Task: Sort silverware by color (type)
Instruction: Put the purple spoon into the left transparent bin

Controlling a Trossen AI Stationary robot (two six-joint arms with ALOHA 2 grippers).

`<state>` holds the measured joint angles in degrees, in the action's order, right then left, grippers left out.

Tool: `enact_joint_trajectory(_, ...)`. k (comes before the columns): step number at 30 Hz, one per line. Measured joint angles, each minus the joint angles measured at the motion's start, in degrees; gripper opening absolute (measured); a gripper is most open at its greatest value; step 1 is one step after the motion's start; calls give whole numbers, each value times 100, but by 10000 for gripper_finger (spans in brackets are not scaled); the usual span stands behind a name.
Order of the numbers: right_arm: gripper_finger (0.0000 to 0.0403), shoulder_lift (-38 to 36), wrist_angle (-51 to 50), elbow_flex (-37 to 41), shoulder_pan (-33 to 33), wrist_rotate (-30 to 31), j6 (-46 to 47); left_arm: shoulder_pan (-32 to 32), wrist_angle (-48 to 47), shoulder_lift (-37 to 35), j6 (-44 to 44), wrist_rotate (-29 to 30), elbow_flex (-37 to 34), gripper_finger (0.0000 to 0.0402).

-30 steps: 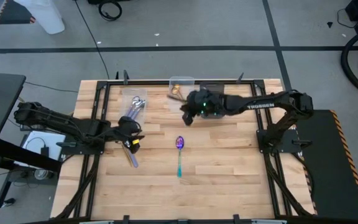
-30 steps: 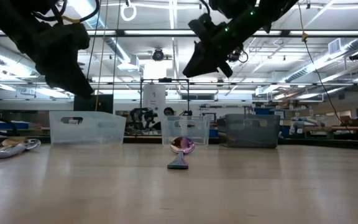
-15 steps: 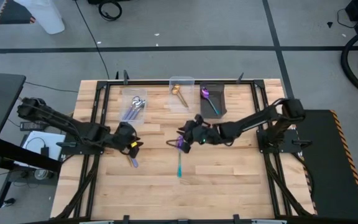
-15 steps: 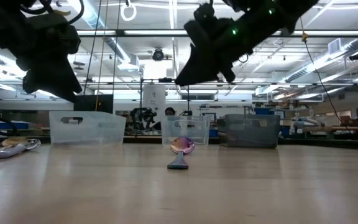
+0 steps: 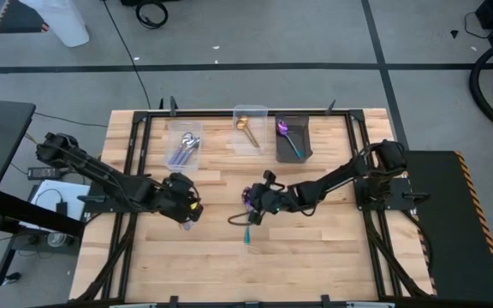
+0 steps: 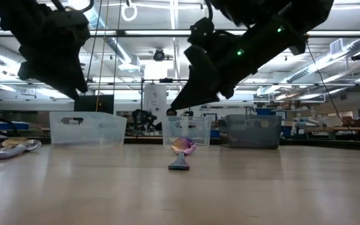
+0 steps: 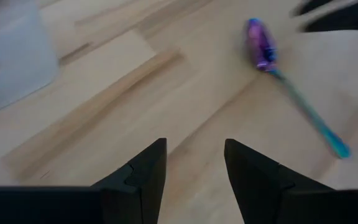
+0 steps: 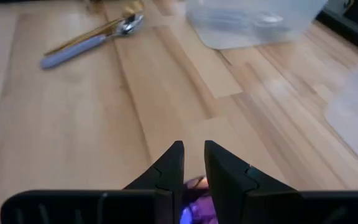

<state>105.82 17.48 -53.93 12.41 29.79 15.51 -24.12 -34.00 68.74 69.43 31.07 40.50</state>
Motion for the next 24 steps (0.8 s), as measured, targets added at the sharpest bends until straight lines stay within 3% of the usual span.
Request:
enact_joint_trajectory(5, 75, -48, -75, -4, 326, 326, -383, -83, -922, 433, 873, -73, 384, 171)
enact_joint_trajectory(17, 75, -46, -432, -4, 770, 832, -675, -753, -1873, 695, 3731, -1155, 448, 171)
enact_joint_trajectory(24, 75, -46, -477, -4, 773, 828, -716, -702, -1816, 1222, 4083, -1522, 449, 171)
